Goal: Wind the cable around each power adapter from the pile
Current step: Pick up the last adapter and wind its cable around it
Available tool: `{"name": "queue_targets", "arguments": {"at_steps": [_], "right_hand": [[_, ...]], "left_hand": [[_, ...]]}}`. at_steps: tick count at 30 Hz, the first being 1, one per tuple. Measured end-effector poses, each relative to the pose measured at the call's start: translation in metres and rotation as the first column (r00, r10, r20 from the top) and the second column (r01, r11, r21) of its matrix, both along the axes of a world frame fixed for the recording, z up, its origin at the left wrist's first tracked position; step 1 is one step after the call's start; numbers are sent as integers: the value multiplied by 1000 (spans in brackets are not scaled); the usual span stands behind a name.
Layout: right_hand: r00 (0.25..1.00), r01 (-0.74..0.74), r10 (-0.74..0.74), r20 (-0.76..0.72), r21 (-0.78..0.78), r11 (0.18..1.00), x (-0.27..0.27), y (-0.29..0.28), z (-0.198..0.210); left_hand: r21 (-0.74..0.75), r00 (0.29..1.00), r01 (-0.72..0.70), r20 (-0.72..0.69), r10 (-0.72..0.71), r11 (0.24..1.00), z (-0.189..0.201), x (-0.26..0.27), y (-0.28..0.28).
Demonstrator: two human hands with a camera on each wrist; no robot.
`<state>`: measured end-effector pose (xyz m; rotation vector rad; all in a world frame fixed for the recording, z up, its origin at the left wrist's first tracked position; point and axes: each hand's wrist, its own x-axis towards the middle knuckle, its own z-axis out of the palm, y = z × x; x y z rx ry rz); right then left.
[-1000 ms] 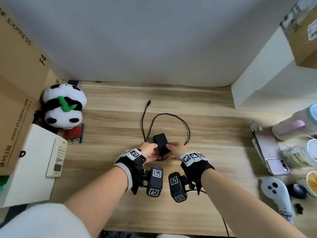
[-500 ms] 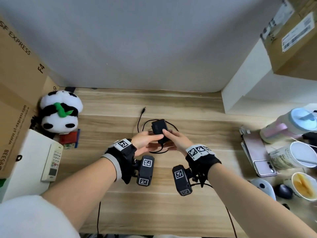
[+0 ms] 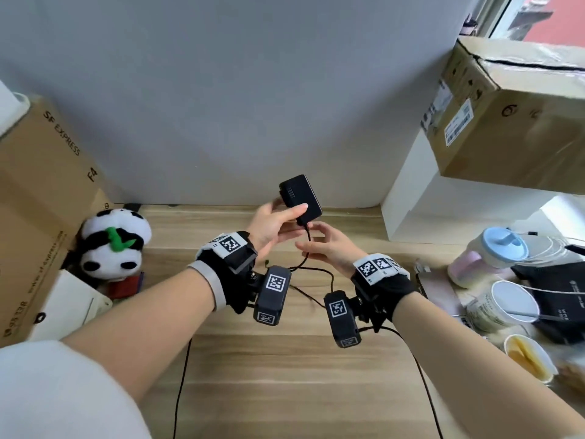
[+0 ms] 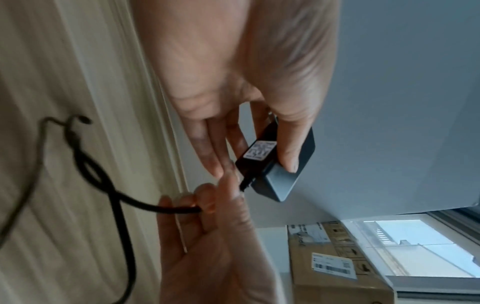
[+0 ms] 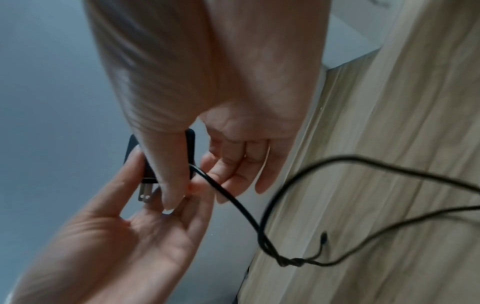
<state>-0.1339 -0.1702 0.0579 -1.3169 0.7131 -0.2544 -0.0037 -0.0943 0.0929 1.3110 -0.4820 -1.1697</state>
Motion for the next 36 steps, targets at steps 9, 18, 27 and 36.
{"name": "queue_targets", "arguments": {"at_steps": [9, 18, 27, 36], "right_hand": [[944, -24, -48, -326, -214, 977, -19, -15, -24], [689, 393, -521, -504, -344, 853, -62, -47, -34], [887, 183, -166, -432, -4, 983, -48, -35, -19], [839, -184, 86, -537, -131, 974, -23, -9, 17]], "left_hand": [[-295, 960, -217, -238, 148, 931, 59, 18, -9], [-192, 895, -441, -23, 445, 877, 66, 52, -6], [175, 990, -55, 141, 31, 983, 35, 39, 9], [199, 879, 438, -299, -372, 877, 17, -9, 20]]}}
